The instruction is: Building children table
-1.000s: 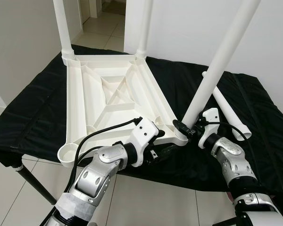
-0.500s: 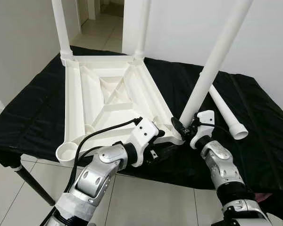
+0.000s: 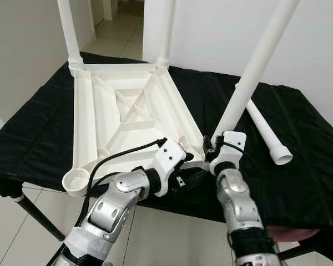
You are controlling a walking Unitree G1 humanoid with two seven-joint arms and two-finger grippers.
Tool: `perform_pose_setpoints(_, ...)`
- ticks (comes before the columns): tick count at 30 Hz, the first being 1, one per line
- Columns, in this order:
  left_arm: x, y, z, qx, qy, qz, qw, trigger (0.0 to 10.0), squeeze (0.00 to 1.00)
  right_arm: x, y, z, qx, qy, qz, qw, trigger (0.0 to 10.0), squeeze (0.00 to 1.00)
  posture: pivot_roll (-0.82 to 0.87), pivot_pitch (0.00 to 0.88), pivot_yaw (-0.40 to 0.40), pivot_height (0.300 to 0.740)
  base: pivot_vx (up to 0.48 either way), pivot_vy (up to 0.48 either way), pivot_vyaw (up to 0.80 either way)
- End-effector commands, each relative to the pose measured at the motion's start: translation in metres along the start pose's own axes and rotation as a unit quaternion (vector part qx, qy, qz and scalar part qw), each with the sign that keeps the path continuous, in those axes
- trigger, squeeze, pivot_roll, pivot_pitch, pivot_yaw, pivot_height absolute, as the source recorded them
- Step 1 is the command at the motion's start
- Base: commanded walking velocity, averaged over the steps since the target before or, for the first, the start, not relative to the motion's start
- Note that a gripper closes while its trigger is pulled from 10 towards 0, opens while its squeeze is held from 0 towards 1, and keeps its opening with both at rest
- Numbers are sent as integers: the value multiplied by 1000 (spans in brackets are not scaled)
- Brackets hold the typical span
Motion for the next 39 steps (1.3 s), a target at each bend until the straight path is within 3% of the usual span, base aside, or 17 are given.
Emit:
perform_pose_setpoints(1, 6, -1, 1, 5, 18, 7, 1000, 10000, 0, -7, -19, -5, 38, -22, 6, 999, 10000, 0, -14, 0, -77, 740, 0, 0, 0)
perform_pose_setpoints(8, 6, -2, 0, 6, 18, 8, 1000, 10000, 0, -5, -15, -4, 38, -14, 14, 999, 10000, 0, -18, 0, -72, 740, 0, 0, 0)
perform_pose_setpoints(9, 7, -2, 0, 6, 19, 9, 1000, 10000, 0, -5, -14, -5, 37, -13, 18, 999, 10000, 1000, -17, 0, -73, 740, 0, 0, 0)
perform_pose_setpoints(14, 14, -1, 0, 5, 29, 15, 999, 10000, 0, 3, -5, -5, 11, 52, 49, 997, 10000, 1000, -19, 0, -74, 740, 0, 0, 0)
perform_pose_setpoints(23, 10, -1, -2, 5, 26, 13, 1000, 10000, 0, -10, 8, -1, -13, 71, 34, 997, 10000, 1000, -18, 0, -71, 740, 0, 0, 0)
perform_pose_setpoints(24, 8, -2, -3, 7, 23, 12, 1000, 10000, 0, -13, 11, 0, -12, 97, 21, 995, 10000, 0, -21, 0, -65, 740, 0, 0, 0)
perform_pose_setpoints(27, 6, -3, -3, 9, 21, 10, 1000, 10000, 0, -14, 13, 3, -1, 147, -8, 989, 10000, 0, -22, 0, -65, 740, 0, 0, 0)
perform_pose_setpoints(28, 6, -3, -3, 8, 20, 9, 1000, 10000, 0, -12, 13, 4, 15, 195, -24, 980, 10000, 0, -22, 0, -64, 740, 0, 0, 0)
perform_pose_setpoints(32, 7, -3, -3, 9, 20, 10, 1000, 10000, 0, -9, 14, 5, 27, 258, -54, 964, 10000, 0, -21, 0, -62, 740, 0, 0, 0)
perform_pose_setpoints(39, 8, -2, -4, 8, 21, 10, 1000, 10000, 0, -7, 9, 5, 56, 307, -71, 947, 10000, 0, -21, 0, -57, 740, 0, 0, 0)
Point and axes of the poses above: a point about 5 cm out from each wrist's last joint towards the gripper, its own z axis pointing out of the wrist towards the gripper, its own y axis along the axis of the wrist's last joint, x = y × z, the point moved 5 cm from there along z, pointing out of the wrist towards the gripper, and after that the axes turned 11 degrees about z, right-handed, at the moved point
